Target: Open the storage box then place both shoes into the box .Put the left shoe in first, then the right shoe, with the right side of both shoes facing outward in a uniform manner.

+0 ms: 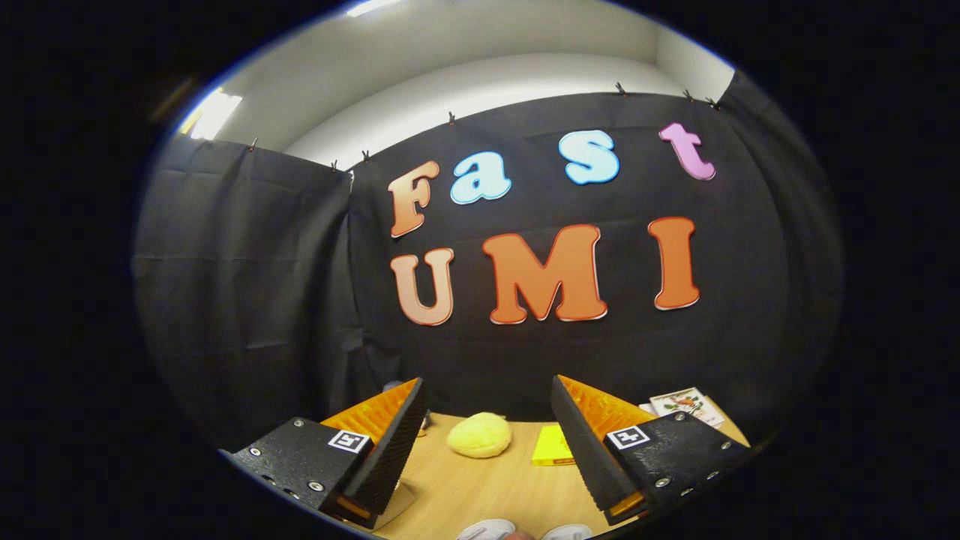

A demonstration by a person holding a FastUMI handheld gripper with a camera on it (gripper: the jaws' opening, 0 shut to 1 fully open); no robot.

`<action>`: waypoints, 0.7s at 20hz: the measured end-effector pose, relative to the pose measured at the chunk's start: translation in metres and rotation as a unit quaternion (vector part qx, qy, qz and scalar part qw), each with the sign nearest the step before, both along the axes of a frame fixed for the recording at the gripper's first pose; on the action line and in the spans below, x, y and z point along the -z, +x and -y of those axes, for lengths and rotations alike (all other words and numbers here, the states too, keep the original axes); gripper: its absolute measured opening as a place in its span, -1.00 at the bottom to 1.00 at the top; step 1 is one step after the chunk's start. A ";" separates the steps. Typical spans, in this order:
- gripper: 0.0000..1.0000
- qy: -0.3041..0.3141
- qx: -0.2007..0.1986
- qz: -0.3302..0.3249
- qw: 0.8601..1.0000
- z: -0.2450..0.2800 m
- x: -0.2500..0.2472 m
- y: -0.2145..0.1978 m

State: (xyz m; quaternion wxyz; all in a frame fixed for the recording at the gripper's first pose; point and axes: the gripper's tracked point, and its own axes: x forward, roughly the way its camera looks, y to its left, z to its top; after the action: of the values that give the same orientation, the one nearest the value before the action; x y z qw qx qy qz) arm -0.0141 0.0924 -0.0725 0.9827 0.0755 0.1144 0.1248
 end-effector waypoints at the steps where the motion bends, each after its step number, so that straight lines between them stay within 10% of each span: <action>1: 0.98 0.007 -0.016 -0.021 1.000 -0.010 0.014 -0.003; 8: 0.97 0.051 -0.111 -0.193 0.974 -0.084 0.112 -0.042; 14: 0.93 0.099 -0.190 -0.351 0.911 -0.145 0.183 -0.097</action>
State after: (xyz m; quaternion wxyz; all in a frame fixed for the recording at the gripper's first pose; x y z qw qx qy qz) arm -0.1109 0.2369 -0.2558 0.8241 0.1885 0.4516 0.2854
